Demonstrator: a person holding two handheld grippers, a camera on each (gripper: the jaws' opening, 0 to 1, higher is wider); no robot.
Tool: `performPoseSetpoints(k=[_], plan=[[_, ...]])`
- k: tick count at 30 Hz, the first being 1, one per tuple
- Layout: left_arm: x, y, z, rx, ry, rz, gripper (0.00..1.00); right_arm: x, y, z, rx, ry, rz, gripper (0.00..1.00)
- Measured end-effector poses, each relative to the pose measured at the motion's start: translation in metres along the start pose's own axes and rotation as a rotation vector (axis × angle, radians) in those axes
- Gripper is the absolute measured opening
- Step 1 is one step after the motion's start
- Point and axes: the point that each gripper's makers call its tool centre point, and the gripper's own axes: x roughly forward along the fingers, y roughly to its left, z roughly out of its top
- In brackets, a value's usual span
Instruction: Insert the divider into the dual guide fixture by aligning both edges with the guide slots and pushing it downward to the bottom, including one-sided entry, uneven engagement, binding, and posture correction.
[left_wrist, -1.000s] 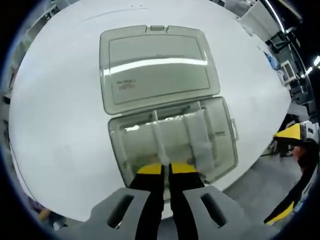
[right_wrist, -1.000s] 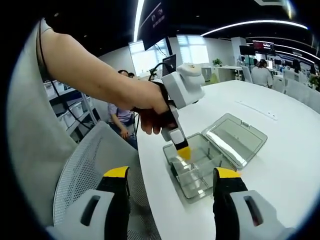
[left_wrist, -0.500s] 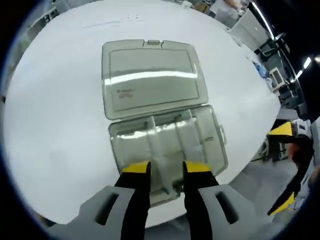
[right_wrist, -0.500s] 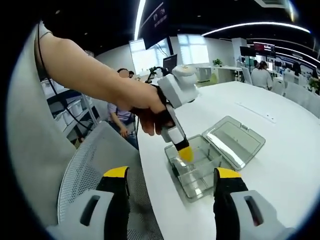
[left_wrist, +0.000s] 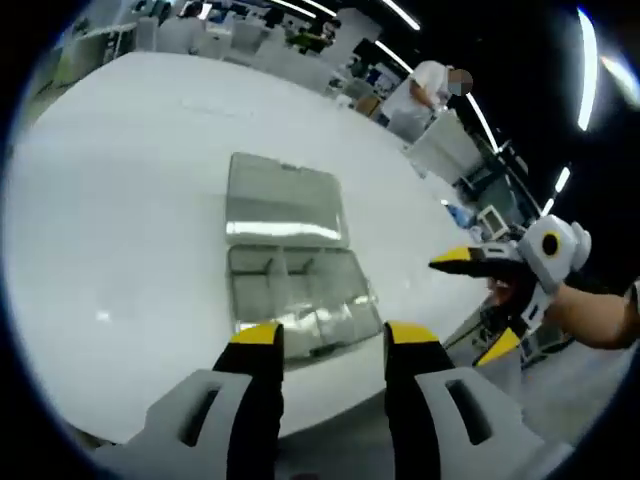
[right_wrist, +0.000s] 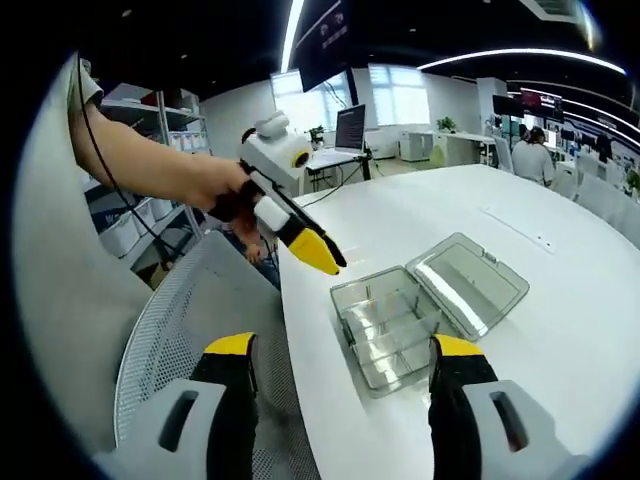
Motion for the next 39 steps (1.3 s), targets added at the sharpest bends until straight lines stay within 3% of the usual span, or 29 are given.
performPoseSetpoints(k=[6,15,27,33,39], plan=[[-0.016,-0.004,-0.005,0.091,-0.048,-0.039,0.45,0.003,-0.003,0.006,0.013,0.002,-0.033,0.67],[-0.029,-0.006,0.0,0.241,-0.114,-0.108,0.53,0.003,-0.006,0.009,0.033,0.02,-0.092,0.68],[-0.034,-0.02,0.004,0.393,-0.139,-0.202,0.62,-0.009,-0.009,0.014,0.051,0.04,-0.17,0.69],[-0.039,-0.019,0.003,0.419,-0.139,-0.228,0.66,-0.011,-0.007,0.014,0.053,0.042,-0.185,0.7],[-0.037,-0.009,-0.002,0.4,-0.149,-0.175,0.7,-0.009,-0.005,0.016,0.031,0.034,-0.154,0.69]])
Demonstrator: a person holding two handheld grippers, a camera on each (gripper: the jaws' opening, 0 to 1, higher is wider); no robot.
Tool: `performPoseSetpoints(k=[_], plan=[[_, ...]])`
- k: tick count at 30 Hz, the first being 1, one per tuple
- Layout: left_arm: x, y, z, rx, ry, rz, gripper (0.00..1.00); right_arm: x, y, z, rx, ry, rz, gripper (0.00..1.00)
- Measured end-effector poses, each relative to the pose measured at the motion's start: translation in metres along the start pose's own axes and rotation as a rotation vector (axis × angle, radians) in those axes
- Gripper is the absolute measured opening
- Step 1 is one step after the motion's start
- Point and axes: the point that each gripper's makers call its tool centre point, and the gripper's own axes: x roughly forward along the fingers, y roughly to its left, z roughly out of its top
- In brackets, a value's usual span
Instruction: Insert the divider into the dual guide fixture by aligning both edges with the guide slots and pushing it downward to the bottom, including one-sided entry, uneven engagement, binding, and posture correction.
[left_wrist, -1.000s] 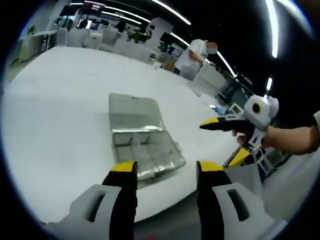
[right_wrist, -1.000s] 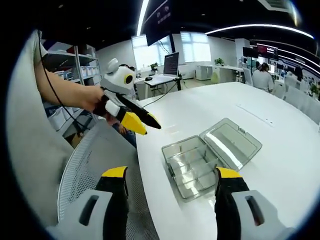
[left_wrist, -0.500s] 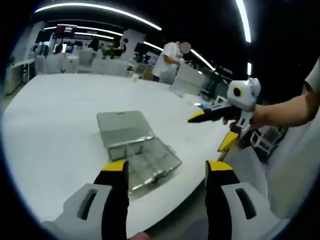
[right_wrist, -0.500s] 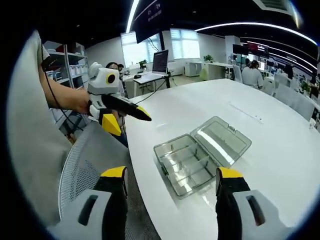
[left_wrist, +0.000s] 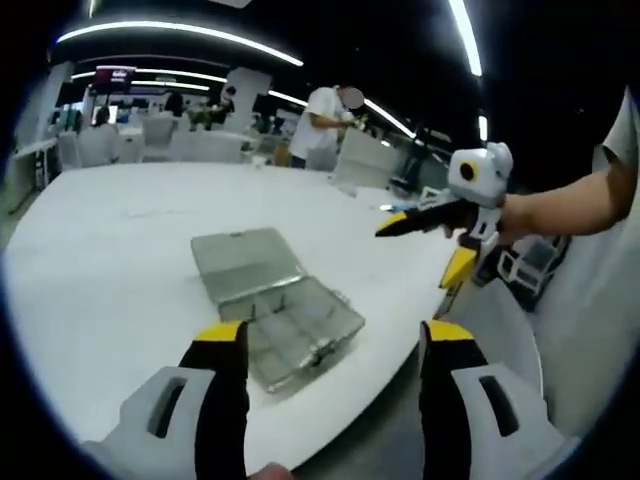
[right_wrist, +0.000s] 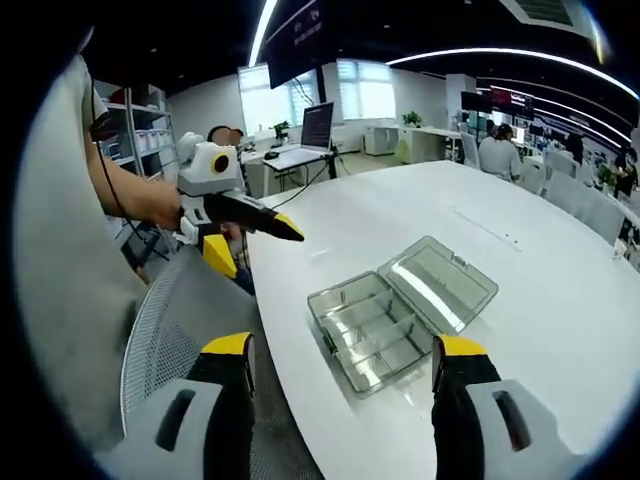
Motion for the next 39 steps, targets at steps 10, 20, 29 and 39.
performPoseSetpoints(k=[10,20,29,39], plan=[[0.011,-0.006,-0.001,0.047,0.001,0.057,0.8,-0.008,-0.01,-0.007,-0.032,0.008,0.062,0.7],[0.016,-0.014,0.005,0.043,-0.003,0.065,0.9,-0.019,-0.027,-0.021,-0.033,0.034,0.064,0.69],[0.021,-0.017,0.005,0.055,0.012,0.055,0.93,-0.029,-0.045,-0.04,-0.027,0.085,0.052,0.67],[0.021,-0.015,0.01,0.061,0.015,0.059,0.98,-0.036,-0.077,-0.073,-0.029,0.171,0.026,0.65]])
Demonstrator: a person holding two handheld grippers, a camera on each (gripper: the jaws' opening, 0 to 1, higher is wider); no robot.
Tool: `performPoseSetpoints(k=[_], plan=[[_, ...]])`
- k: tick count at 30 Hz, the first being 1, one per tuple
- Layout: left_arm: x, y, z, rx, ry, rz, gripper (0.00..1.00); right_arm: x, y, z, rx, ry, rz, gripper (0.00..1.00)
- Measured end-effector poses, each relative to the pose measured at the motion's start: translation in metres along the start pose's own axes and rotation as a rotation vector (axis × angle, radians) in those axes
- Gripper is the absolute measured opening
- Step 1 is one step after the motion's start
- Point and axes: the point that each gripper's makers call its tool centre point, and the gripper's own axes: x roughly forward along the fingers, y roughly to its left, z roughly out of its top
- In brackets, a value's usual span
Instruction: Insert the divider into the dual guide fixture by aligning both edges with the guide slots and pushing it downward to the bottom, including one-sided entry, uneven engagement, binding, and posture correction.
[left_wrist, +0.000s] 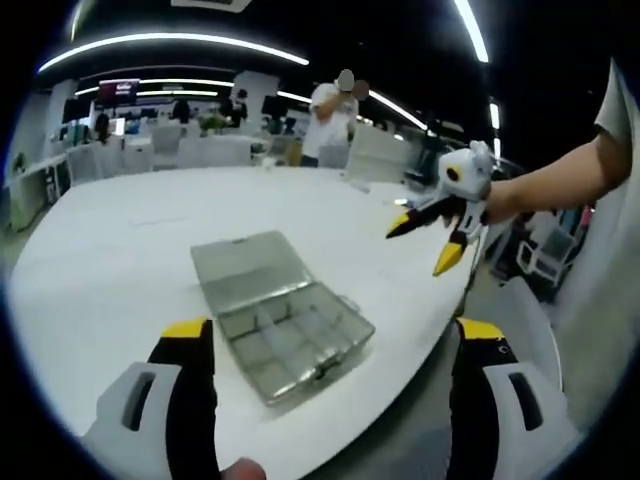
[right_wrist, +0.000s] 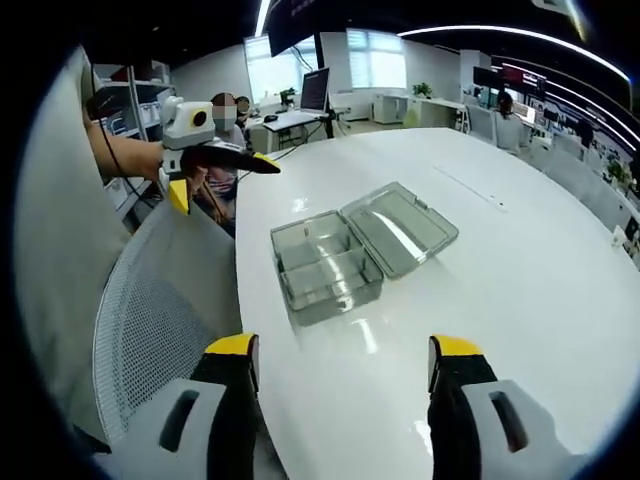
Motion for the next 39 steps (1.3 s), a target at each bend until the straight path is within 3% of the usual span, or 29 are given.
performPoseSetpoints(k=[6,13,21,31,39], plan=[[0.001,0.002,0.0,-0.002,0.005,0.004,0.99,0.002,-0.016,-0.035,0.021,0.07,-0.015,0.64],[0.001,0.006,-0.001,-0.001,0.011,0.011,0.99,0.003,-0.027,-0.048,0.038,0.094,-0.024,0.62],[0.003,0.007,-0.006,-0.008,0.025,0.017,0.99,0.007,-0.046,-0.07,0.022,0.165,-0.04,0.56],[0.004,0.005,-0.005,-0.009,0.036,0.025,0.98,0.011,-0.067,-0.11,-0.088,0.328,-0.025,0.48],[0.005,0.005,-0.007,-0.016,0.044,0.035,0.98,0.014,-0.073,-0.12,-0.155,0.381,0.011,0.43]])
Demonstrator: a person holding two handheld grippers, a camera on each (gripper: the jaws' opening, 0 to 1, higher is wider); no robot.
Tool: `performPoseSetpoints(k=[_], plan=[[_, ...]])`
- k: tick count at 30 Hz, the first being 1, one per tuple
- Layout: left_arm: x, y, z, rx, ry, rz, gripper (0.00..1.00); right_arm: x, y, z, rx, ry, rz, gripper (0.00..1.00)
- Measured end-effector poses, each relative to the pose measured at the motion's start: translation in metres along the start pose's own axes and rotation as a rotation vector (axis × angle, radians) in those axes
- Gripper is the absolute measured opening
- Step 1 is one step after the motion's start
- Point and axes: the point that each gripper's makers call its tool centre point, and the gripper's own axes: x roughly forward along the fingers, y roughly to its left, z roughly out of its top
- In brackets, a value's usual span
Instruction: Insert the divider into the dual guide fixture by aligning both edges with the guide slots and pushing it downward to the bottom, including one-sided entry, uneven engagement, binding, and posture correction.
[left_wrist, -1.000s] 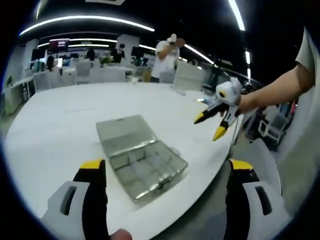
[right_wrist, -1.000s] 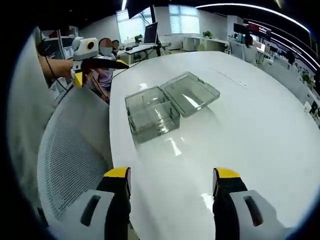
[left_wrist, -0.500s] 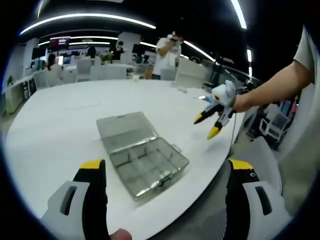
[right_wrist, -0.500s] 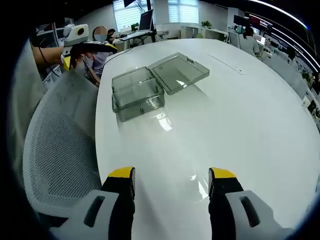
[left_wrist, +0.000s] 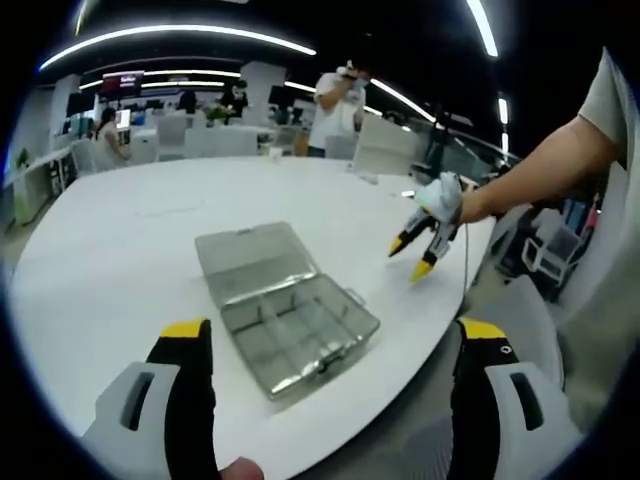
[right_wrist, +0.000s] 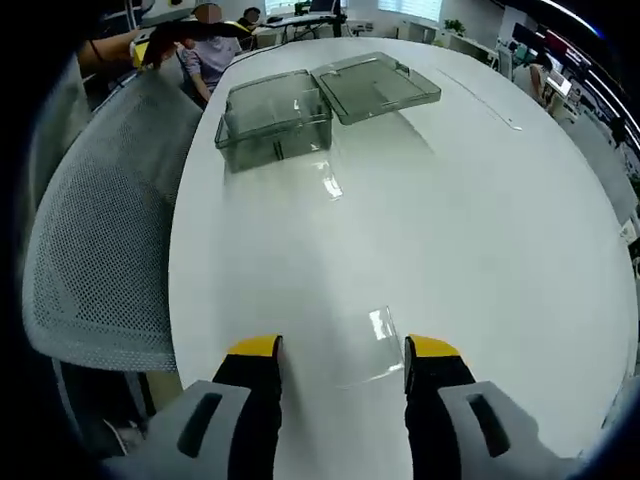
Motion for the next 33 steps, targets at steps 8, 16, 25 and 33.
performPoseSetpoints(k=[8,16,25,33], plan=[[0.002,-0.003,-0.002,-0.001,0.012,0.002,0.98,0.006,-0.007,-0.003,-0.067,0.055,0.033,0.41],[0.001,-0.001,-0.005,-0.006,0.018,0.012,0.98,0.011,-0.008,-0.006,-0.125,0.105,0.067,0.36],[-0.002,0.003,-0.007,-0.014,0.021,0.026,0.98,0.012,-0.008,-0.007,-0.196,0.142,0.075,0.32],[-0.002,0.003,-0.009,-0.024,0.02,0.026,0.97,0.012,-0.007,-0.007,-0.228,0.175,0.084,0.3]])
